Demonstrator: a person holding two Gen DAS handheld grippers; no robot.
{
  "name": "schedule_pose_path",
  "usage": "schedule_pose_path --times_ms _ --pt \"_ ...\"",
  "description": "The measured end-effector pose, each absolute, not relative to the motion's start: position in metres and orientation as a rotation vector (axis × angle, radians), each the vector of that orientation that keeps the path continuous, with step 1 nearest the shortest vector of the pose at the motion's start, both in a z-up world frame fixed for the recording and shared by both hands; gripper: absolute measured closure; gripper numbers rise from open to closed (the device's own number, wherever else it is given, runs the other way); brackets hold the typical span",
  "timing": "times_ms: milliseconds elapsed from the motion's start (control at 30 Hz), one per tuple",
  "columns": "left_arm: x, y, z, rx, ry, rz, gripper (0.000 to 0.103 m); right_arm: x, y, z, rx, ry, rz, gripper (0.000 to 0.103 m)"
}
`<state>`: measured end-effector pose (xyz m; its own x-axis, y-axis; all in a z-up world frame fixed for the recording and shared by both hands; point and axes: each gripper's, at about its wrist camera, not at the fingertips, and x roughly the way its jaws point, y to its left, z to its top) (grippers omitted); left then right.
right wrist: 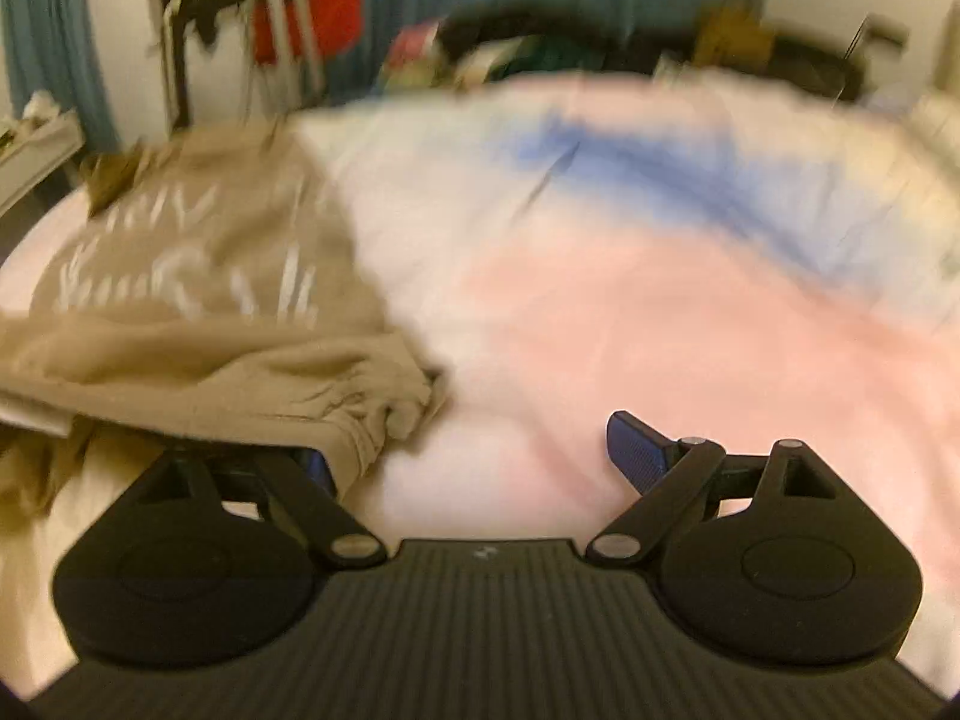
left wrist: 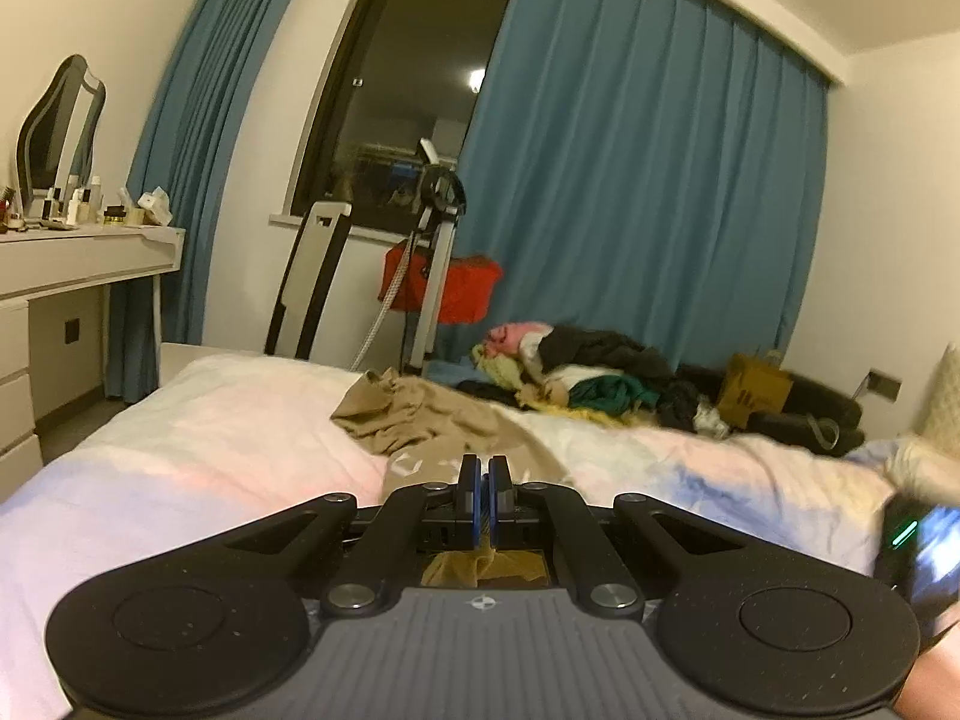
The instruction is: Fold clothes
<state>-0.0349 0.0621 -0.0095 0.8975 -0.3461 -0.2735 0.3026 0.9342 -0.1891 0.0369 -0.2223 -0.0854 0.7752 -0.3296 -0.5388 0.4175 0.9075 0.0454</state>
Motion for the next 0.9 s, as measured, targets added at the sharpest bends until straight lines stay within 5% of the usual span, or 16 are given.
schedule_pose_path --times_ms 100,267,500,900 --pt "-0.026 0.063 -0.02 -0.132 0.424 -0.315 0.1 0.021 -0.212 -0.06 0.117 0.361 -0.394 0.014" --pt "-0.007 0.068 -0.041 -0.103 0.637 -0.245 0.088 0.015 -0.205 -0.057 0.074 0.33 -0.33 0.014" --pt "-0.003 0.054 -0.054 -0.021 0.731 -0.3 0.032 0.012 -0.201 -0.048 0.051 0.332 -0.29 0.014" --pt "0.005 0.01 -0.086 0.111 0.672 -0.215 0.026 0.017 -0.197 -0.05 0.075 0.328 -0.271 0.014"
